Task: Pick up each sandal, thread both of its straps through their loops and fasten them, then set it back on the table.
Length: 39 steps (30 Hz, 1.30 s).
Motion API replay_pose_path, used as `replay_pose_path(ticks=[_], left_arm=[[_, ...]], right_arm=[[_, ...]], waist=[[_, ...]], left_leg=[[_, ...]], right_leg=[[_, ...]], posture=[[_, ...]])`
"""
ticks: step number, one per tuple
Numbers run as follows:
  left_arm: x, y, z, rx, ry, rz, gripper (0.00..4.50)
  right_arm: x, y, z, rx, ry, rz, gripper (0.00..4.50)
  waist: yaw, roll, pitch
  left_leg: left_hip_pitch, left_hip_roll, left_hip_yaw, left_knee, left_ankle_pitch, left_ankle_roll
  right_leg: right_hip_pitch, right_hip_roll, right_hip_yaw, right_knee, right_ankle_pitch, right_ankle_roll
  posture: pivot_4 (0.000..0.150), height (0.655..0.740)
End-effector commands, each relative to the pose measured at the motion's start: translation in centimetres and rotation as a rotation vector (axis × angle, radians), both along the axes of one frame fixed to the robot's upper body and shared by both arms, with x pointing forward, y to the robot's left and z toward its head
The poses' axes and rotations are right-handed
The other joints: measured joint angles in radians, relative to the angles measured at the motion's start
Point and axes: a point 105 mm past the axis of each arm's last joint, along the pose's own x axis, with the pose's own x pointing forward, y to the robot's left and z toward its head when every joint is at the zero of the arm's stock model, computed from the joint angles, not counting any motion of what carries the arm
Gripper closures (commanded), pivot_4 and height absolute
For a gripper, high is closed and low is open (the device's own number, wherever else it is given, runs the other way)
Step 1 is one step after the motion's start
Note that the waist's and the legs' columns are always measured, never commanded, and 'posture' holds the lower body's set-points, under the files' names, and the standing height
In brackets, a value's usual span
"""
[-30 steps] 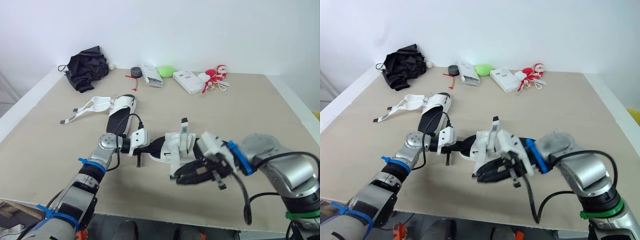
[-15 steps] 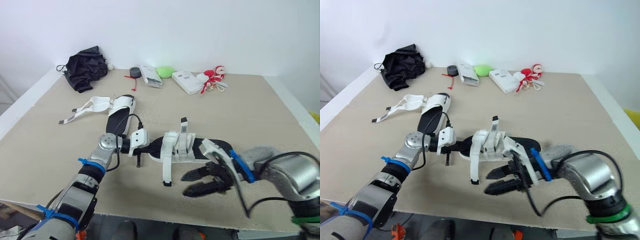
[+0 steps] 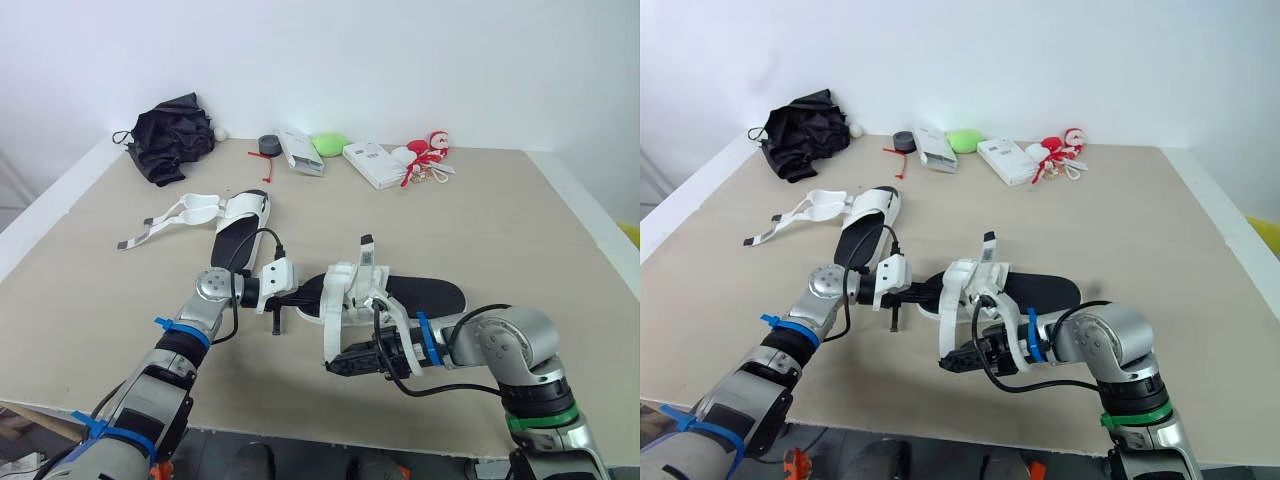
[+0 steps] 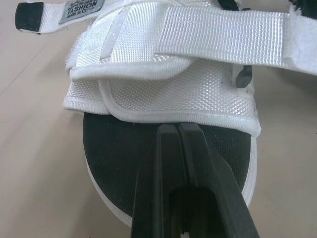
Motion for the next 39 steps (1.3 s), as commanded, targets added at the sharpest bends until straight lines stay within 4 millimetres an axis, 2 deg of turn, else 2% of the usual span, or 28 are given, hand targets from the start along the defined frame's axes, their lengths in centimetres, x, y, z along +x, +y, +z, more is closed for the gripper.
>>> replay_pose_path(ticks=[1, 2, 4, 5, 14, 21, 25, 28, 31, 39], left_arm=[[-4.5, 3.7, -10.0, 0.286, 0.354, 0.048, 4.50], [-4.5, 3.7, -10.0, 0.286, 0.354, 0.048, 4.50], [-4.5, 3.7, -10.0, 0.285, 0.355, 0.049, 4.50], [-4.5, 3.7, -10.0, 0.285, 0.355, 0.050, 4.50], [-4.4, 3.7, -10.0, 0.285, 0.351, 0.054, 4.50], [-4.3, 3.4, -10.0, 0.293, 0.346, 0.048, 4.50], [-4.3, 3.3, -10.0, 0.294, 0.343, 0.047, 4.50], [-4.2, 3.2, -9.9, 0.292, 0.340, 0.046, 4.50], [-4.2, 3.1, -9.9, 0.289, 0.338, 0.045, 4.50], [-4.2, 3.1, -9.9, 0.284, 0.338, 0.051, 4.50]], right_arm=[[0.1, 1.3, 0.9, 0.047, -0.042, 0.021, 3.37], [0.0, 1.3, 0.8, 0.048, -0.044, 0.021, 3.51], [0.1, 1.5, 0.9, 0.057, -0.060, 0.014, 4.36], [0.2, 1.5, 0.9, 0.056, -0.065, 0.009, 4.47], [0.5, 1.1, 1.8, 0.079, -0.083, 0.007, 4.47], [5.4, -1.4, 8.1, 0.178, -0.131, -0.064, 4.47], [8.1, -2.3, 9.9, 0.155, -0.154, -0.121, 4.47], [9.8, -2.8, 9.0, 0.089, -0.134, -0.169, 4.47], [10.1, -2.7, 7.6, 0.042, -0.094, -0.161, 4.47], [8.3, -0.7, 6.4, 0.049, 0.035, -0.040, 4.47]], waist=[[0.000, 0.000, -0.001], [0.000, 0.000, -0.001], [0.000, 0.001, -0.001], [0.000, 0.001, -0.001], [0.000, 0.001, -0.001], [-0.001, 0.004, 0.001], [0.000, 0.003, -0.001], [0.000, 0.006, -0.002], [0.000, 0.006, -0.003], [0.000, 0.006, -0.003]], left_leg=[[0.000, 0.000, 0.000, 0.000, 0.000, 0.000], [0.000, 0.000, 0.000, 0.000, 0.000, 0.000], [0.000, 0.000, 0.000, 0.000, 0.000, 0.000], [0.000, 0.000, 0.000, 0.000, 0.000, 0.000], [0.000, 0.000, 0.000, 0.000, 0.000, 0.000], [-0.003, -0.001, 0.001, 0.000, 0.000, 0.000], [-0.003, -0.001, 0.002, 0.000, 0.000, 0.000], [-0.004, -0.002, 0.004, 0.000, 0.000, 0.000], [-0.004, -0.002, 0.004, 0.000, 0.000, 0.001], [-0.005, -0.003, 0.003, 0.001, 0.001, 0.002]], right_leg=[[0.000, 0.000, 0.000, 0.000, 0.000, 0.000], [0.000, 0.000, 0.000, 0.000, 0.000, 0.000], [0.000, 0.000, 0.000, 0.000, 0.000, 0.000], [0.000, 0.000, 0.000, 0.000, 0.000, 0.000], [-0.001, 0.000, 0.000, 0.000, 0.000, 0.000], [-0.005, -0.001, 0.000, 0.000, 0.001, 0.002], [-0.005, 0.000, -0.001, 0.000, 0.002, 0.002], [-0.006, -0.001, 0.000, 0.000, 0.003, 0.001], [-0.005, 0.000, -0.001, 0.001, 0.003, 0.001], [-0.005, 0.000, -0.001, 0.001, 0.005, 0.002]], posture=[[0.150, 0.7400], [0.150, 0.7400], [0.150, 0.7400], [0.150, 0.7400], [0.150, 0.7400], [0.150, 0.7400], [0.150, 0.7400], [0.150, 0.7400], [0.150, 0.7400], [0.150, 0.7400]])
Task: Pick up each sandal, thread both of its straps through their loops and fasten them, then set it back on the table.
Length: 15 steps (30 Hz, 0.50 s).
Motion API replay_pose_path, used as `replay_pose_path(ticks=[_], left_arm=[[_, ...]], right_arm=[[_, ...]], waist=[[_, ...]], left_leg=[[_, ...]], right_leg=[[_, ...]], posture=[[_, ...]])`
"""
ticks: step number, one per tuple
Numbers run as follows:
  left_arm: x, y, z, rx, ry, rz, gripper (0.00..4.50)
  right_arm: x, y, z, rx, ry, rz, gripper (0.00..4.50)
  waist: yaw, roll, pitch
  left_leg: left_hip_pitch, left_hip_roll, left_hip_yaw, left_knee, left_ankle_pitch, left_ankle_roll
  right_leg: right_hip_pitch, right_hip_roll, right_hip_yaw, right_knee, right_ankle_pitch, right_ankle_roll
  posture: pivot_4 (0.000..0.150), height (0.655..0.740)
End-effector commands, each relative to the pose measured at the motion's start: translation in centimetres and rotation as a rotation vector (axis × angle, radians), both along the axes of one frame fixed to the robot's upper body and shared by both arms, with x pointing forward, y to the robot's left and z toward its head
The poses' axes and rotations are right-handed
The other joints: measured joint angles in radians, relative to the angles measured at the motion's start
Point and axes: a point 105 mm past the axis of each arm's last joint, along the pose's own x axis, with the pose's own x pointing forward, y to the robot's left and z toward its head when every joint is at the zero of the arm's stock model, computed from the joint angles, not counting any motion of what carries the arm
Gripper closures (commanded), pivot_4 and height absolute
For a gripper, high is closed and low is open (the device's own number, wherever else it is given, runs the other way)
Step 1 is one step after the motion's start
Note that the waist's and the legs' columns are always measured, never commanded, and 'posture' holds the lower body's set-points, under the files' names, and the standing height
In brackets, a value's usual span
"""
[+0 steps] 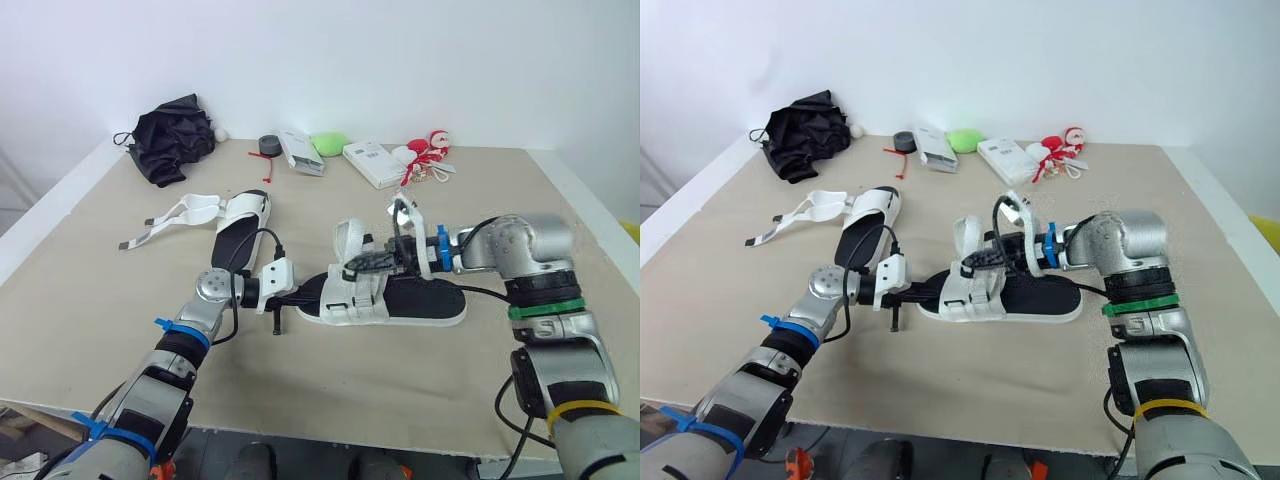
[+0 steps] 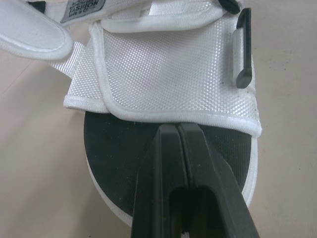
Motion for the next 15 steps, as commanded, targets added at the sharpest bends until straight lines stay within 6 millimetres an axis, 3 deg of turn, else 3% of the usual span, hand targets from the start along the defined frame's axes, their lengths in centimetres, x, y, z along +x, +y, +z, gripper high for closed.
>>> replay_pose_path(ticks=[1, 7, 15], left_arm=[[-4.4, 3.2, -10.0, 0.288, 0.346, 0.037, 4.50], [-4.5, 3.4, -10.2, 0.297, 0.349, 0.039, 4.50], [-4.8, 3.9, -10.3, 0.349, 0.312, -0.009, 4.50]], right_arm=[[-1.1, 1.6, 1.1, 0.043, 0.038, 0.091, 4.47], [-2.1, 2.4, 1.0, 0.062, 0.107, 0.129, 4.47], [-0.9, 2.7, 2.0, 0.065, 0.084, 0.105, 4.47]], waist=[[0.000, 0.000, 0.000], [0.000, 0.000, 0.000], [0.000, 0.000, 0.000]], left_leg=[[0.000, 0.000, 0.000, 0.000, 0.000, 0.000], [0.000, 0.000, 0.000, 0.000, 0.000, 0.000], [0.000, 0.000, 0.000, 0.000, 0.000, 0.000]], right_leg=[[0.000, 0.000, 0.000, 0.000, 0.000, 0.000], [0.000, 0.000, 0.000, 0.000, 0.001, 0.000], [0.000, 0.000, 0.000, 0.000, 0.001, -0.001]], posture=[[0.150, 0.7400], [0.150, 0.7400], [0.150, 0.7400]])
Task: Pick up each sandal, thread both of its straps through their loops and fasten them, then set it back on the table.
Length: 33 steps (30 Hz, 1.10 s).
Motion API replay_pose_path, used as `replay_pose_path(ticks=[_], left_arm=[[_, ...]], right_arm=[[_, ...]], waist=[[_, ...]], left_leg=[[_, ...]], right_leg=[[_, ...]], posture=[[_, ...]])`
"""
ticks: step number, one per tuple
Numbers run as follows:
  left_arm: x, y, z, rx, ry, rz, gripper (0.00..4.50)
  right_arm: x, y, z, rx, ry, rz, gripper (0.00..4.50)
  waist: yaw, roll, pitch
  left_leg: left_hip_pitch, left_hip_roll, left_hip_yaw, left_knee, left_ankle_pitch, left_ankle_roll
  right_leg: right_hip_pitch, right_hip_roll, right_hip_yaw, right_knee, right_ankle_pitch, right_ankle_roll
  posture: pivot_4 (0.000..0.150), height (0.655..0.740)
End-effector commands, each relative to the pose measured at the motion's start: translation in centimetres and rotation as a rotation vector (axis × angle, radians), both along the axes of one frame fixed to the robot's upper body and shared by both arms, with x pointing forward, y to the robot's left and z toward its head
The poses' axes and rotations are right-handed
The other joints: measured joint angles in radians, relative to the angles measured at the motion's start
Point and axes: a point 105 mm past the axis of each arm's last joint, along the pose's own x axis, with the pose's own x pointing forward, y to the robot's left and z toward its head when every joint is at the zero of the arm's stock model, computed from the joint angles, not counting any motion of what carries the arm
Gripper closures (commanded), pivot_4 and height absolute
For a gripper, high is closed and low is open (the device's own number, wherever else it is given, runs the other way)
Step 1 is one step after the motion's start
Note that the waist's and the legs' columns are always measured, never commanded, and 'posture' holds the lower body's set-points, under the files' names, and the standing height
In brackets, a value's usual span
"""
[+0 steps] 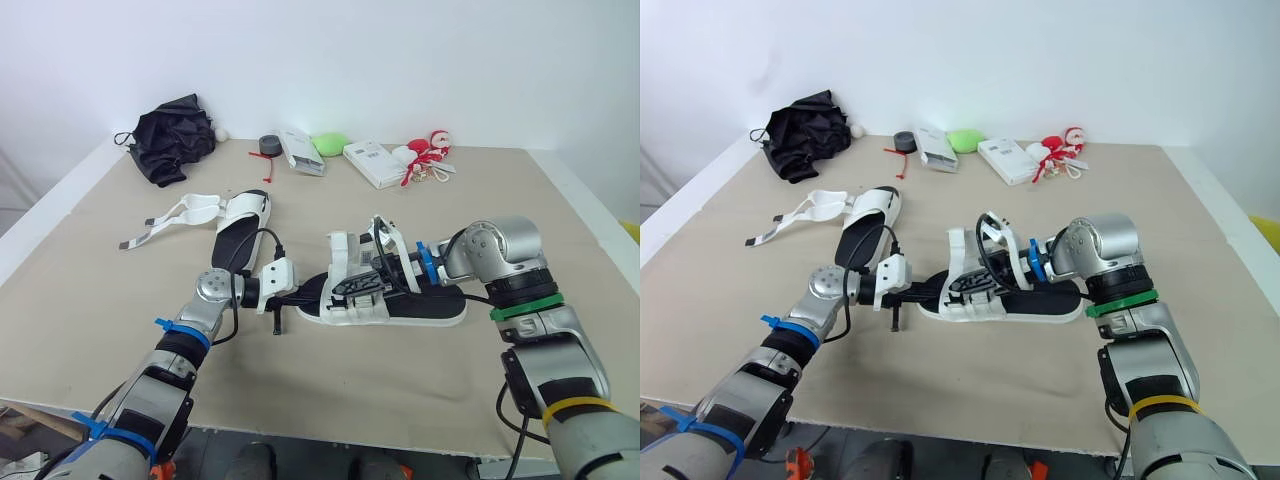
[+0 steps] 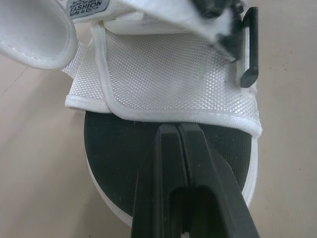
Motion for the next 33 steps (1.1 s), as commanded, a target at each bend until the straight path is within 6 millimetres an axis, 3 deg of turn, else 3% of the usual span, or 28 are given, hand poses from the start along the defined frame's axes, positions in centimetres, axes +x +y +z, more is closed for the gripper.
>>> replay_pose_path(ticks=[1, 10, 16, 22, 33], left_arm=[[-4.8, 3.8, -10.3, 0.352, 0.310, -0.017, 4.50], [-5.1, 4.4, -10.4, 0.422, 0.277, -0.090, 4.50], [-4.9, 4.3, -10.1, 0.425, 0.274, -0.097, 4.50], [-4.9, 4.3, -10.1, 0.418, 0.281, -0.099, 4.50], [-5.2, 4.5, -10.3, 0.414, 0.285, -0.096, 4.50]], right_arm=[[0.9, 0.8, 2.3, 0.037, -0.047, 0.012, 4.47], [1.1, 0.4, 2.6, 0.014, -0.045, 0.014, 4.47], [0.4, 0.2, 1.3, -0.016, -0.006, 0.025, 4.47], [0.3, 0.0, 1.5, -0.022, 0.000, 0.023, 4.47], [0.7, -0.1, -0.8, -0.073, -0.012, 0.016, 4.47]], waist=[[0.000, 0.000, 0.000], [0.000, 0.000, 0.000], [0.000, 0.000, 0.000], [-0.001, -0.001, -0.001], [-0.001, -0.001, -0.002]], left_leg=[[0.000, 0.000, 0.000, 0.000, 0.000, 0.000], [0.000, 0.001, 0.000, 0.000, 0.000, 0.000], [0.000, 0.001, 0.000, 0.000, 0.001, 0.002], [0.000, 0.001, -0.001, 0.000, 0.000, 0.001], [0.000, 0.001, -0.001, 0.000, 0.000, 0.001]], right_leg=[[0.000, 0.000, 0.000, 0.000, 0.000, 0.000], [-0.001, 0.001, 0.000, 0.000, 0.001, -0.001], [-0.001, 0.002, 0.000, 0.001, 0.001, -0.001], [-0.001, 0.002, 0.000, 0.001, 0.001, -0.001], [-0.001, 0.002, 0.000, 0.001, 0.001, -0.001]], posture=[[0.150, 0.7400], [0.150, 0.7400], [0.150, 0.7400], [0.150, 0.7400], [0.150, 0.7400]])
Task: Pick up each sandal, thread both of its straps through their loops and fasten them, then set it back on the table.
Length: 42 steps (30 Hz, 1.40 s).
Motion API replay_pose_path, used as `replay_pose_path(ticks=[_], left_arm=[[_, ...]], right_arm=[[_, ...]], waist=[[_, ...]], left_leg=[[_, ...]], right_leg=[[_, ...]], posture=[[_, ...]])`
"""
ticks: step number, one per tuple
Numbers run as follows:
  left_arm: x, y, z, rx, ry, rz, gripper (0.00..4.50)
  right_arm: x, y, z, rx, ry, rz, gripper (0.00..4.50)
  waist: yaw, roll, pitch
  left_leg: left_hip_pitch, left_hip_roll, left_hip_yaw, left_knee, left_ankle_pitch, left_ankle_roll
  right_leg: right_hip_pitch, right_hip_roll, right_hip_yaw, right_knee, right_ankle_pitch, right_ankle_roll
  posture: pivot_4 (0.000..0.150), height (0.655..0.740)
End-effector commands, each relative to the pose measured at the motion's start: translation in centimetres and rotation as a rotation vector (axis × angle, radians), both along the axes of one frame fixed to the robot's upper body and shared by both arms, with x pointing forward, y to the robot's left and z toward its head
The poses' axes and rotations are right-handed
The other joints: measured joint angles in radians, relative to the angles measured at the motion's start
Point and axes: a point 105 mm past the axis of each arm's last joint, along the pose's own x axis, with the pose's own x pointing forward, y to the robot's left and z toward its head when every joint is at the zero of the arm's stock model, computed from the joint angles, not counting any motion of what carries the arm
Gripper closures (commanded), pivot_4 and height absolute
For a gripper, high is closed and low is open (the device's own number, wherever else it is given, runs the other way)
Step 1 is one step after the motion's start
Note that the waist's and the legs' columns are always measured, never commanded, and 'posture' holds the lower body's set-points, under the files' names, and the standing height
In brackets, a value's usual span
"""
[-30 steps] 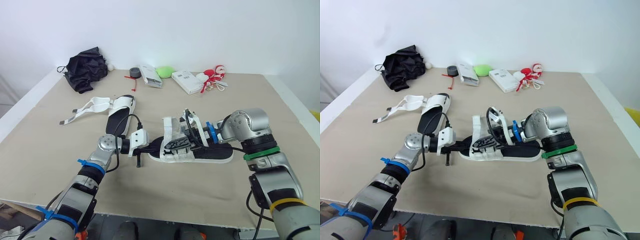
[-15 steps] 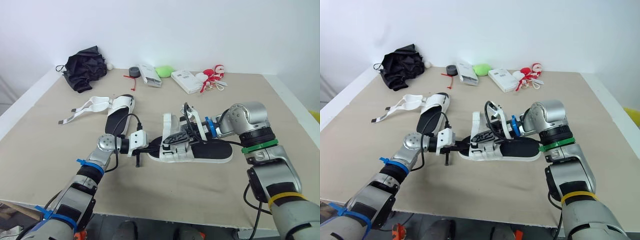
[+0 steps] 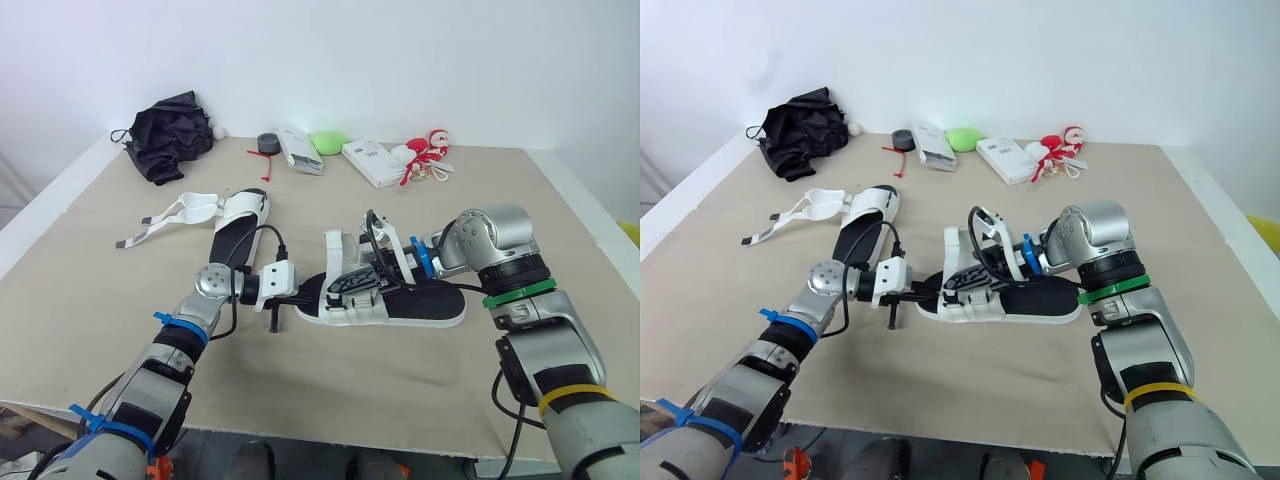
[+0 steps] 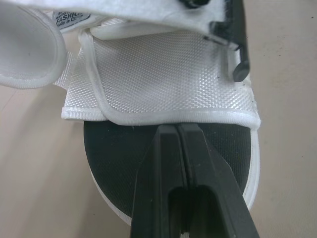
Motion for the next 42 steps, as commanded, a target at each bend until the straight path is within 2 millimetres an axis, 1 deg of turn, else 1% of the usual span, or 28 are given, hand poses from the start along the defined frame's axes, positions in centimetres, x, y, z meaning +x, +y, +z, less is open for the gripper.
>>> replay_pose_path(ticks=[1, 4, 6, 9, 11, 15, 16, 17, 19, 20, 21, 22, 23, 24, 25, 26, 27, 28, 29, 30, 31, 33, 35, 36, 37, 39, 42], left_arm=[[-5.1, 4.4, -10.6, 0.366, 0.347, -0.004, 4.50], [-5.1, 4.4, -10.6, 0.365, 0.347, -0.003, 4.50], [-5.1, 4.5, -10.6, 0.365, 0.347, -0.002, 4.50], [-5.1, 4.5, -10.6, 0.365, 0.348, -0.001, 4.50], [-5.1, 4.4, -10.6, 0.365, 0.349, -0.001, 4.50], [-5.1, 4.4, -10.6, 0.365, 0.349, -0.003, 4.50], [-5.1, 4.3, -10.6, 0.365, 0.349, -0.003, 4.50], [-5.1, 4.3, -10.6, 0.364, 0.350, -0.004, 4.50], [-5.1, 4.3, -10.6, 0.364, 0.350, -0.003, 4.50], [-5.1, 4.3, -10.6, 0.364, 0.350, -0.003, 4.50], [-5.1, 4.3, -10.6, 0.364, 0.350, -0.004, 4.50], [-5.1, 4.3, -10.6, 0.364, 0.350, -0.003, 4.50], [-5.1, 4.3, -10.6, 0.364, 0.350, -0.004, 4.50], [-5.1, 4.3, -10.6, 0.365, 0.350, -0.004, 4.50], [-5.1, 4.3, -10.6, 0.365, 0.350, -0.003, 4.50], [-5.0, 4.2, -10.6, 0.365, 0.350, -0.003, 4.50], [-5.0, 4.2, -10.6, 0.364, 0.350, -0.003, 4.50], [-5.0, 4.2, -10.5, 0.364, 0.350, -0.004, 4.50], [-5.0, 4.1, -10.6, 0.363, 0.350, -0.004, 4.50], [-5.0, 4.1, -10.6, 0.362, 0.351, -0.004, 4.50], [-5.0, 4.0, -10.6, 0.361, 0.351, -0.004, 4.50], [-5.0, 3.9, -10.6, 0.358, 0.351, -0.005, 4.50], [-5.0, 3.9, -10.6, 0.356, 0.351, -0.004, 4.50], [-5.0, 3.8, -10.6, 0.355, 0.351, -0.003, 4.50], [-5.0, 3.8, -10.6, 0.354, 0.352, -0.003, 4.50], [-5.0, 3.8, -10.6, 0.354, 0.353, -0.003, 4.50], [-5.1, 3.8, -10.7, 0.358, 0.354, -0.006, 4.50]], right_arm=[[0.0, 0.1, -0.7, -0.008, -0.001, 0.009, 4.47], [0.0, 0.0, -0.6, 0.006, 0.002, 0.014, 4.47], [-0.6, 0.0, -0.3, 0.021, 0.006, 0.049, 4.47], [-1.9, 0.0, -1.7, -0.049, -0.105, 0.173, 4.47], [-2.0, 0.1, -2.4, -0.066, -0.138, 0.193, 4.47], [-2.2, 0.3, -3.2, -0.086, -0.195, 0.227, 4.47], [-2.1, 0.1, -3.5, -0.107, -0.209, 0.234, 3.95], [-2.1, 0.1, -3.7, -0.115, -0.215, 0.235, 3.71], [-2.2, 0.1, -3.8, -0.104, -0.217, 0.242, 3.46], [-2.4, 0.1, -3.7, -0.097, -0.219, 0.250, 2.93], [-2.5, 0.1, -3.6, -0.091, -0.219, 0.258, 2.74], [-2.8, 0.0, -3.5, -0.087, -0.224, 0.274, 2.22], [-2.9, -0.1, -3.4, -0.083, -0.225, 0.283, 2.22], [-3.1, -0.2, -3.3, -0.081, -0.226, 0.289, 1.70], [-3.0, -0.4, -3.1, -0.079, -0.228, 0.291, 1.54], [-2.9, -0.4, -2.8, -0.070, -0.226, 0.284, 1.38], [-2.6, -0.4, -2.3, -0.052, -0.223, 0.267, 0.90], [-2.2, -0.3, -1.2, -0.004, -0.220, 0.242, 0.57], [-2.1, -0.2, 0.4, 0.063, -0.223, 0.229, 0.38], [-2.0, -0.2, 1.4, 0.108, -0.228, 0.224, 0.38], [-2.5, -0.3, 2.8, 0.167, -0.236, 0.245, 0.38], [-3.8, -0.5, 4.3, 0.225, -0.254, 0.301, 0.38], [-5.2, -0.9, 4.6, 0.240, -0.261, 0.347, 0.38], [-5.4, -1.0, 4.4, 0.231, -0.259, 0.343, 0.38], [-5.0, -1.1, 4.0, 0.211, -0.261, 0.311, 0.38], [-3.4, -1.2, 3.0, 0.162, -0.270, 0.210, 0.38], [-1.3, -0.9, 2.6, 0.126, -0.284, 0.104, 0.38]], waist=[[0.000, 0.000, 0.000], [0.000, 0.000, 0.000], [0.000, 0.000, -0.001], [0.000, -0.002, -0.003], [0.000, -0.004, -0.005], [0.000, -0.005, -0.005], [0.001, -0.005, -0.006], [0.001, -0.005, -0.006], [0.001, -0.006, -0.006], [0.001, -0.006, -0.006], [0.001, -0.007, -0.007], [0.001, -0.007, -0.007], [0.001, -0.007, -0.007], [0.001, -0.007, -0.008], [0.001, -0.007, -0.008], [0.001, -0.007, -0.008], [0.001, -0.008, -0.007], [0.001, -0.007, -0.007], [0.001, -0.007, -0.007], [0.001, -0.007, -0.007], [0.001, -0.008, -0.007], [0.002, -0.006, -0.003], [0.003, -0.006, -0.002], [0.003, -0.006, -0.002], [0.003, -0.006, -0.002], [0.002, -0.005, -0.003], [0.000, -0.004, -0.002]], left_leg=[[0.000, 0.000, 0.000, 0.000, 0.000, 0.000], [0.000, 0.000, 0.000, 0.000, 0.000, 0.000], [0.000, 0.000, 0.000, 0.000, 0.000, 0.000], [0.000, 0.000, 0.000, 0.000, 0.000, 0.000], [0.000, 0.000, 0.000, 0.000, 0.000, 0.000], [0.001, 0.000, 0.000, 0.000, 0.000, 0.000], [0.001, 0.000, 0.000, 0.000, 0.000, 0.000], [0.001, 0.000, 0.000, 0.000, 0.000, 0.000], [0.001, 0.000, 0.000, 0.000, 0.000, 0.000], [0.001, 0.000, 0.000, 0.000, 0.000, 0.000], [0.001, 0.000, 0.000, 0.000, 0.000, -0.001], [0.002, 0.000, 0.000, 0.000, -0.001, -0.001], [0.002, 0.000, 0.000, 0.000, -0.001, -0.001], [0.002, 0.000, 0.000, 0.000, -0.001, -0.001], [0.002, 0.000, 0.000, 0.000, -0.001, -0.001], [0.002, 0.000, 0.000, 0.000, -0.001, -0.001], [0.002, 0.000, 0.000, 0.000, -0.001, -0.001], [0.001, 0.000, 0.000, 0.000, -0.001, -0.001], [0.002, 0.000, 0.000, 0.000, -0.001, -0.001], [0.002, 0.000, 0.000, 0.000, -0.001, -0.001], [0.002, 0.000, 0.000, 0.000, -0.001, -0.001], [0.001, 0.000, 0.000, 0.000, -0.001, -0.001], [0.001, 0.000, 0.000, 0.000, -0.001, -0.001], [0.001, 0.000, 0.000, 0.000, -0.001, -0.001], [0.001, 0.000, 0.000, 0.000, -0.001, -0.002], [0.002, 0.000, -0.001, 0.000, -0.002, -0.003], [0.002, 0.000, 0.000, 0.000, -0.002, -0.003]], right_leg=[[0.000, 0.000, 0.000, 0.000, 0.000, 0.000], [0.000, 0.000, 0.000, 0.000, 0.000, 0.000], [0.000, 0.000, 0.000, 0.000, 0.000, 0.000], [0.000, 0.000, 0.000, 0.000, 0.000, 0.000], [0.000, 0.000, 0.000, 0.000, 0.000, 0.000], [0.001, 0.000, 0.000, 0.000, 0.000, 0.000], [0.001, 0.000, 0.000, 0.000, 0.000, 0.000], [0.001, 0.000, 0.000, 0.000, 0.000, 0.000], [0.001, 0.000, 0.000, 0.000, 0.000, 0.000], [0.001, 0.000, 0.000, 0.000, 0.000, 0.000], [0.001, 0.000, 0.000, 0.000, 0.000, 0.000], [0.001, 0.000, 0.000, 0.000, -0.001, -0.001], [0.001, 0.000, 0.000, 0.000, -0.001, -0.001], [0.001, 0.000, 0.000, 0.000, -0.001, -0.001], [0.001, 0.000, 0.000, 0.000, -0.001, -0.001], [0.001, 0.000, 0.000, 0.000, -0.001, -0.001], [0.001, 0.000, 0.000, 0.000, -0.001, -0.001], [0.002, 0.000, 0.000, 0.000, -0.001, -0.001], [0.002, 0.000, 0.000, 0.000, -0.001, -0.001], [0.002, 0.000, 0.000, 0.000, -0.001, -0.002], [0.002, 0.000, 0.000, 0.000, -0.001, -0.002], [0.001, 0.000, 0.000, 0.000, -0.001, -0.002], [0.001, 0.000, 0.000, 0.000, -0.001, -0.002], [0.001, -0.001, 0.000, 0.000, -0.001, -0.002], [0.001, -0.001, 0.000, 0.000, -0.001, -0.002], [0.001, 0.000, 0.000, 0.000, -0.001, -0.002], [0.000, -0.002, 0.000, 0.000, -0.001, -0.002]], posture=[[0.150, 0.7400], [0.150, 0.7400], [0.150, 0.7400], [0.150, 0.7400], [0.150, 0.7400], [0.150, 0.7400], [0.150, 0.7400], [0.150, 0.7400], [0.150, 0.7400], [0.150, 0.7400], [0.150, 0.7400], [0.150, 0.7400], [0.150, 0.7400], [0.150, 0.7400], [0.150, 0.7400], [0.150, 0.7400], [0.150, 0.7400], [0.150, 0.7400], [0.150, 0.7400], [0.150, 0.7400], [0.150, 0.7400], [0.150, 0.7400], [0.150, 0.7400], [0.150, 0.7400], [0.150, 0.7400], [0.150, 0.7400], [0.150, 0.7400]])
